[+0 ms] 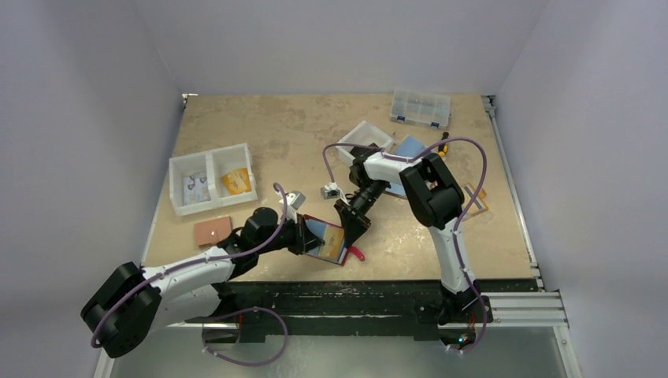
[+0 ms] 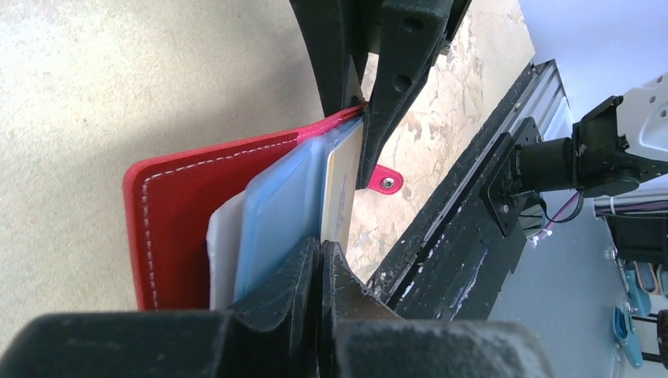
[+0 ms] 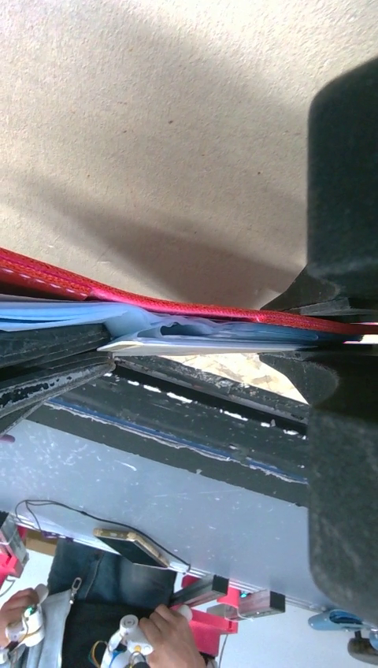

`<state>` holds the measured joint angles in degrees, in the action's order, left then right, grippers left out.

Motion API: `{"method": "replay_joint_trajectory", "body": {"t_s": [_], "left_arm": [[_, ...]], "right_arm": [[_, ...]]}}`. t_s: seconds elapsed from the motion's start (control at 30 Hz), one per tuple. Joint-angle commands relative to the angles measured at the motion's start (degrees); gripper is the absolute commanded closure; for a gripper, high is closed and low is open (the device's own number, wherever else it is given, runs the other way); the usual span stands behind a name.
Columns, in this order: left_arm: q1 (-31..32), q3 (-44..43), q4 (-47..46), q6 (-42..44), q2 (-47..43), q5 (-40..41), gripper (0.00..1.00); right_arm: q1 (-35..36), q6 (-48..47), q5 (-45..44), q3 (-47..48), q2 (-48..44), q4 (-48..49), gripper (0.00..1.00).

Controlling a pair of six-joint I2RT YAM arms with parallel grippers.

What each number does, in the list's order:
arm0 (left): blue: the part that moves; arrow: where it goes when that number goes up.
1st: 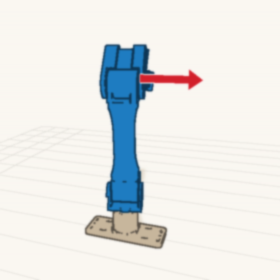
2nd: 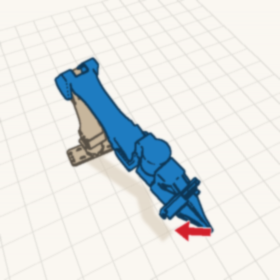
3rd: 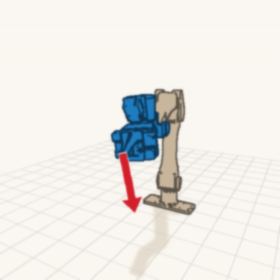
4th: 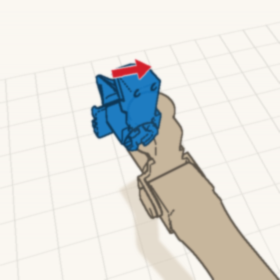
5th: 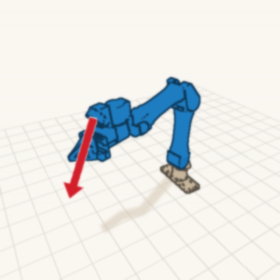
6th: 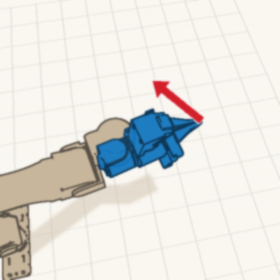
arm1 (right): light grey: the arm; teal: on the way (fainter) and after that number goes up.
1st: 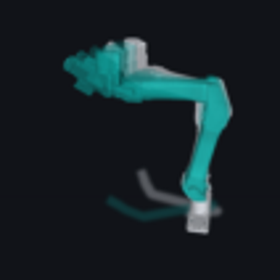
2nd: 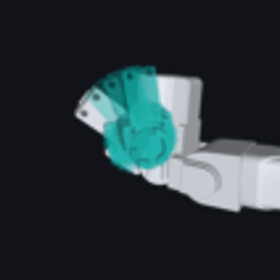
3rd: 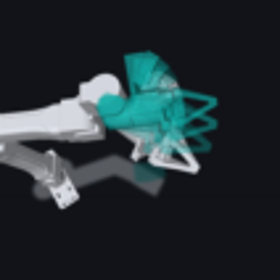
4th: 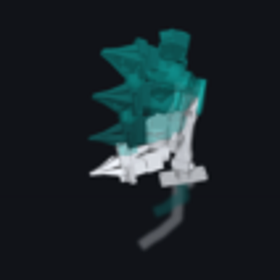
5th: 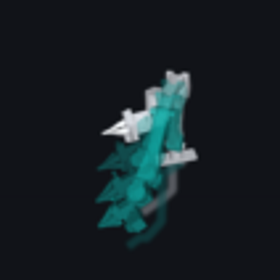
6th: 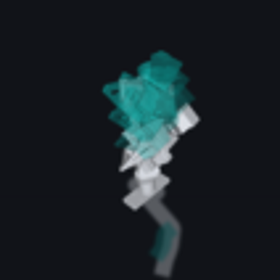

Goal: Take the credit cards out of the card holder
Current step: Remove the credit card from the card holder.

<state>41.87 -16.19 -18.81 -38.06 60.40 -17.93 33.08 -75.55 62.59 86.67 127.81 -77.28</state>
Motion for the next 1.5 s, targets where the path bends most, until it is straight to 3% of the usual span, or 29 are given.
{"method": "replay_joint_trajectory", "body": {"t_s": [0.0, 0.5, 0.83, 1.13, 1.2, 1.47], "left_arm": [[-1.2, 2.3, -1.9, -1.2, -3.5, 1.8, 1.0], [-1.9, 5.0, -1.7, -3.6, -7.9, 2.2, 1.0], [-6.0, 3.5, 7.6, -2.3, -13.7, 2.2, 1.0], [-7.1, 1.6, 10.2, -2.8, -16.3, 3.9, 1.0], [-7.2, 1.0, 10.5, -2.7, -16.2, 3.8, 1.0], [-8.0, -0.3, 8.3, -5.3, -15.6, 3.4, 1.0]], "right_arm": [[0.0, 0.0, 1.5, 1.4, 0.7, -1.1, 0.87], [0.1, 1.4, 2.6, 1.8, 2.1, -0.7, 0.88], [-0.7, 2.4, 0.3, 2.3, 3.2, 0.0, 0.88], [-2.7, 6.1, -2.8, 3.1, 4.6, 1.6, 0.88], [-3.3, 8.9, -4.0, 2.7, 4.4, 3.7, 0.84], [-7.7, 20.3, -10.9, 1.1, -2.3, 13.5, 0.48]]}}
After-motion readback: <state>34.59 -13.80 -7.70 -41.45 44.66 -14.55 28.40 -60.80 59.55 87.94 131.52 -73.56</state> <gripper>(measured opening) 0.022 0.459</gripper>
